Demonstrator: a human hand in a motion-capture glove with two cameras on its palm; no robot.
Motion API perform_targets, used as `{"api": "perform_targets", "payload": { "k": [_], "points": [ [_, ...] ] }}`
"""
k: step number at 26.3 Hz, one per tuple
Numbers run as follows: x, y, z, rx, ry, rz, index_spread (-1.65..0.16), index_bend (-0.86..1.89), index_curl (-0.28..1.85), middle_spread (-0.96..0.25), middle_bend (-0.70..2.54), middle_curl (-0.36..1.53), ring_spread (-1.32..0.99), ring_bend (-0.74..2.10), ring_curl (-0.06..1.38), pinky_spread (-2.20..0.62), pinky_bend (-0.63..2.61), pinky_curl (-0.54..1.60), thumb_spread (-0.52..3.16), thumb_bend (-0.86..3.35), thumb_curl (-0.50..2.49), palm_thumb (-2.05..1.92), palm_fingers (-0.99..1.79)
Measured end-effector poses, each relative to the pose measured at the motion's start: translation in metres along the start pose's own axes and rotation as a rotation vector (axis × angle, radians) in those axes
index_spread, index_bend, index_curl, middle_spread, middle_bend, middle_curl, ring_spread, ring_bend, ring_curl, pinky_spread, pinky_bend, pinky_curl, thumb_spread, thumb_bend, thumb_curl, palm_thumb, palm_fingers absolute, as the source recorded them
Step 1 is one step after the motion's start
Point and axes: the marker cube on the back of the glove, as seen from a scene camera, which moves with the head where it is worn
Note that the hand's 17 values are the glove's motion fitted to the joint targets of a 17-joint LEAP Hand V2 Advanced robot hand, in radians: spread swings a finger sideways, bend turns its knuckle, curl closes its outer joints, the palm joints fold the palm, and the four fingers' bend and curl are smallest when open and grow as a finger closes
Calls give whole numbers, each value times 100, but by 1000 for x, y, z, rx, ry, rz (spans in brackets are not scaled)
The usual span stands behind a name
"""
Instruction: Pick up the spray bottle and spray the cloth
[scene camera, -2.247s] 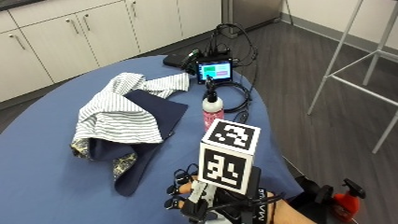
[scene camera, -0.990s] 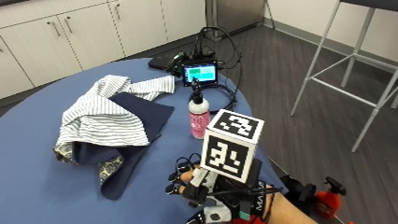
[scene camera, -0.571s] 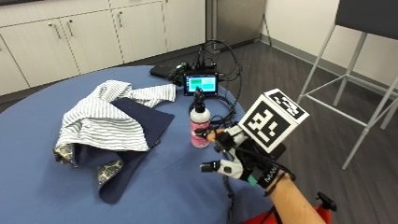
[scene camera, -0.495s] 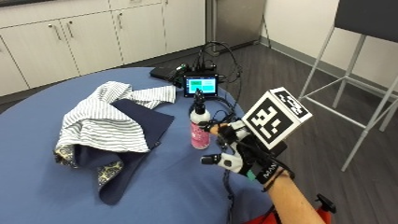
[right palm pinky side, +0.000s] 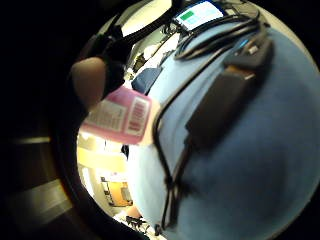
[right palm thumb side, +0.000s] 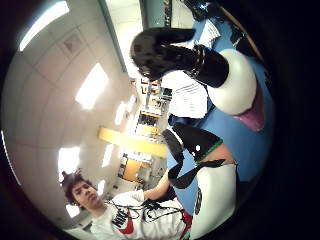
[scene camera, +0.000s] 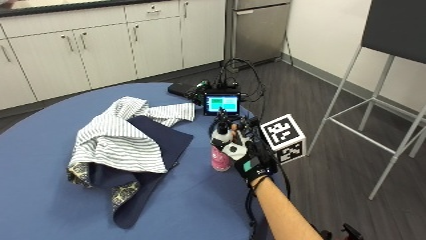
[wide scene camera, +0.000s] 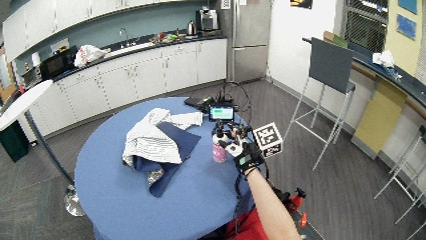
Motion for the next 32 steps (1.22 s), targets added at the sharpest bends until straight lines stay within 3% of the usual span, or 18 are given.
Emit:
{"api": "perform_targets", "payload": {
  "k": [10,19,23,32],
  "points": [
    [10,-5,10,201,-14,13,-28,11,17,-11,42,42,-8,53,35,9,32,34,98,3,32,82,91],
    [19,-8,7,243,-46,71,-27,11,21,-13,40,43,-12,56,39,8,28,35,90,4,39,96,98],
    [9,-16,-12,175,-49,72,-25,11,22,-13,39,44,-12,57,40,8,28,35,80,4,44,103,101],
    [-59,-62,-50,-208,67,94,-23,9,22,-13,37,45,-13,58,42,0,31,36,71,-3,49,101,110]
  ]
}}
